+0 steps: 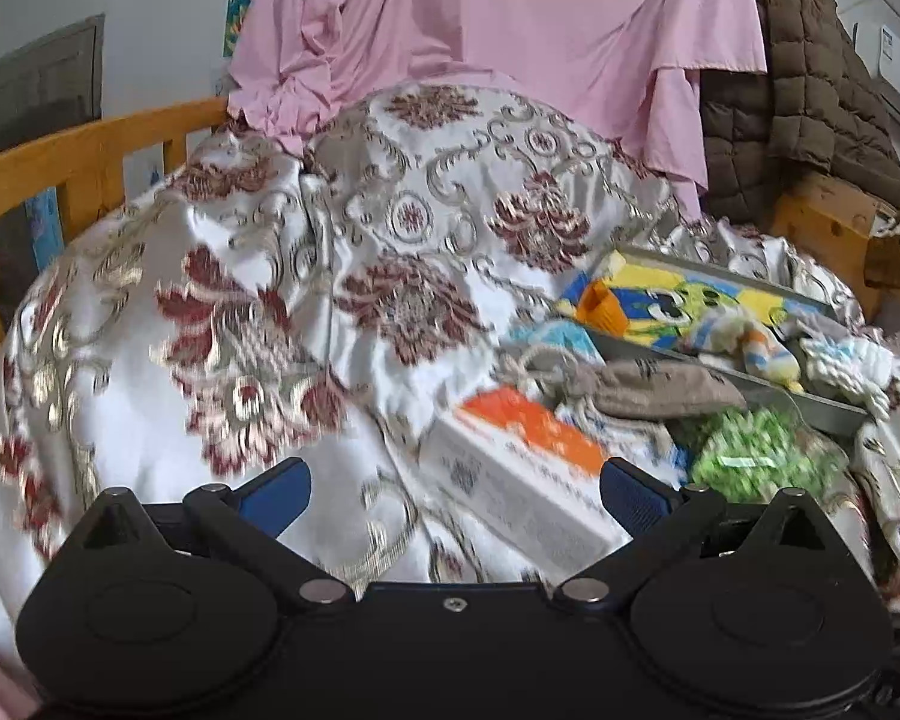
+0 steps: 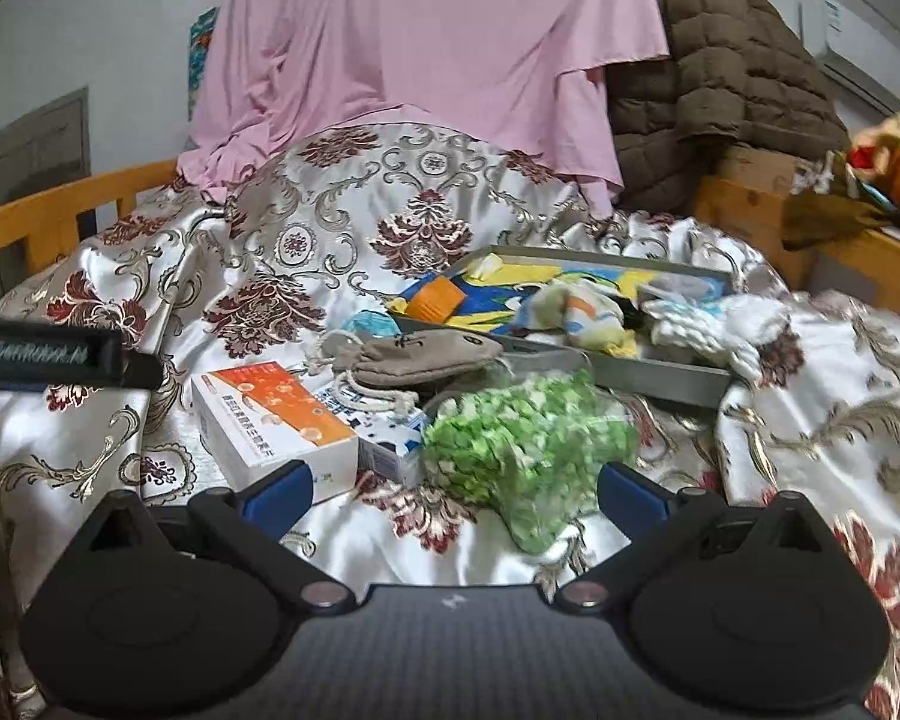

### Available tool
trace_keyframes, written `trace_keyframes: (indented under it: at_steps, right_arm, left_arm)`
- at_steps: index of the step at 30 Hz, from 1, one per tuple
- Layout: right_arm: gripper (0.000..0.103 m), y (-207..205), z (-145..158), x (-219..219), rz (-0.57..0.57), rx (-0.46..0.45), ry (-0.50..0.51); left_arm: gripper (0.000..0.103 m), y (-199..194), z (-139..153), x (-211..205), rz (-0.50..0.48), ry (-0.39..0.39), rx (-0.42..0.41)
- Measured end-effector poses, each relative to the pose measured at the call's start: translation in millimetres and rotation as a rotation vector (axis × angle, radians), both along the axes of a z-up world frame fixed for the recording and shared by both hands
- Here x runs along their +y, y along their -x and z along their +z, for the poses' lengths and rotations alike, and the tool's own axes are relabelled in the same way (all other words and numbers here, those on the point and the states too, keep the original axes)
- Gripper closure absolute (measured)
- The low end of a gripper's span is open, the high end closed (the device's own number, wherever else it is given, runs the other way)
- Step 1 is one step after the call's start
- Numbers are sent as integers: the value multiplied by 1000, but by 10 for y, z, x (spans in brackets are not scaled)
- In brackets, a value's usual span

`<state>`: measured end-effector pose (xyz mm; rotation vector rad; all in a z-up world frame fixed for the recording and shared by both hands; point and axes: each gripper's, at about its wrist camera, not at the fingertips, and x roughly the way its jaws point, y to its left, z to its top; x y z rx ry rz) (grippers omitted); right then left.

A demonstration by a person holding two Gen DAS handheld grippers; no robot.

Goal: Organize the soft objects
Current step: 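Raise both open tools and move them back toward the items beside the tray, then grasp the blue-white striped cloth with the left tool while the right tool grasps the beige pouch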

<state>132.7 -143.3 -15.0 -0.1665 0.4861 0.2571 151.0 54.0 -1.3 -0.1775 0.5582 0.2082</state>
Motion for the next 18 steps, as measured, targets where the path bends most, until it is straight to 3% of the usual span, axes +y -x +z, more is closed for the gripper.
trace_keyframes:
  at_steps: [9, 18]
  right_arm:
    - [0, -351, 47, 191, 43, 3, 95]
    - [0, -824, 29, 241, 96, 39, 161]
  left_arm:
    - [1, -487, -1, 150, 1, 1, 17]
    - [1, -1139, -114, 280, -37, 1, -19]
